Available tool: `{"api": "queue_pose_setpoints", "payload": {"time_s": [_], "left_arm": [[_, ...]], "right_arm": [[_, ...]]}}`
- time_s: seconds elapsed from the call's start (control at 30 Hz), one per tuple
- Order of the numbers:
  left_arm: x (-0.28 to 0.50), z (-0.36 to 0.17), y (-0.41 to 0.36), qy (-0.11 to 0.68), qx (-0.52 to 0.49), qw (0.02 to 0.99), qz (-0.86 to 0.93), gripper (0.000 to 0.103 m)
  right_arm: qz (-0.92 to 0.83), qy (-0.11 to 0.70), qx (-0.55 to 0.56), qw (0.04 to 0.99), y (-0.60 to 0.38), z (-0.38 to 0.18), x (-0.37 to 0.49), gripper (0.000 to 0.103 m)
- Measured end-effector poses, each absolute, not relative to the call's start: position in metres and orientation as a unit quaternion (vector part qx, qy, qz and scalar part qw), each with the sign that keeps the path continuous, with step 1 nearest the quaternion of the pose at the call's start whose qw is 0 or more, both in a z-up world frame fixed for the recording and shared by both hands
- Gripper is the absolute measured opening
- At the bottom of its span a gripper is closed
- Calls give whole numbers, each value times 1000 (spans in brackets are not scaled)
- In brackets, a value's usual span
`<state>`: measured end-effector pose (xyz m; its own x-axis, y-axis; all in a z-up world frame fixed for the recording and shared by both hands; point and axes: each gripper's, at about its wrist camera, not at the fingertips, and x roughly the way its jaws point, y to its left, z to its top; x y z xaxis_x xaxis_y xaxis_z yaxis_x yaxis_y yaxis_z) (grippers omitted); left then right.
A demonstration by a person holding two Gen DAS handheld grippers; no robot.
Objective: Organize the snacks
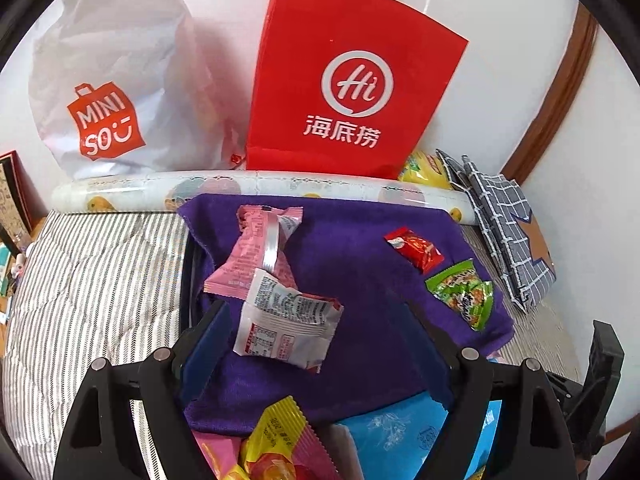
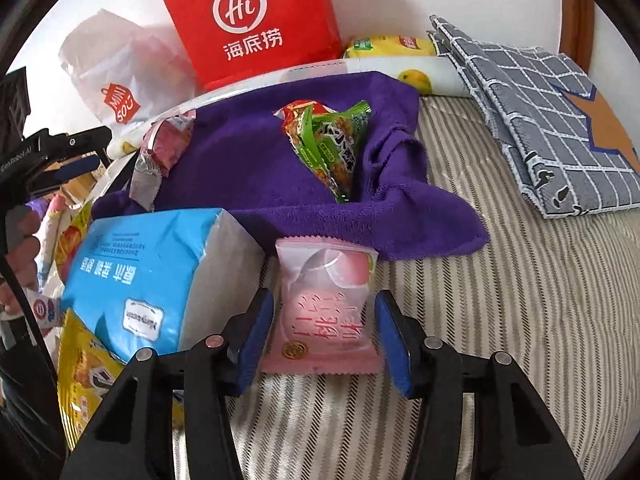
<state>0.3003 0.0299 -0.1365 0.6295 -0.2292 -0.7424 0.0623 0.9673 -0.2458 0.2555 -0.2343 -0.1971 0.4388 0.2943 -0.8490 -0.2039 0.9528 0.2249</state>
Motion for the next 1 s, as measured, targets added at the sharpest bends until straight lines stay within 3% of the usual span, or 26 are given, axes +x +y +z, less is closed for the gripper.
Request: {"api": "queue_pose_setpoints", "payload": {"time_s": [0.03, 0.37, 0.53, 0.63, 0.7, 0.73, 0.77, 1.0], "left_arm": [[300, -135, 29, 421, -97, 898, -84, 84], [286, -114, 18, 405, -85, 903, -112, 84], [274, -107, 13, 406, -71, 904, -113, 84], [261, -107, 16, 410, -75, 902, -114, 84], [248, -106, 19, 412, -74, 901, -114, 84], [242, -105, 21, 411, -72, 902, -112, 84], [237, -104, 23, 410, -70, 903, -110, 84], [202, -105, 47, 408, -70, 906, -86, 84]], "right_arm": [[150, 511, 44, 845, -235, -196, 254, 41], [125, 497, 44, 858, -253, -169, 212, 14], [122, 502, 57, 854, -263, -162, 186, 11], [109, 497, 58, 859, -264, -163, 179, 13], [105, 494, 68, 860, -264, -167, 179, 30], [96, 493, 68, 862, -265, -169, 181, 45], [85, 490, 68, 865, -264, -171, 183, 51], [56, 496, 79, 863, -258, -192, 212, 53]]}}
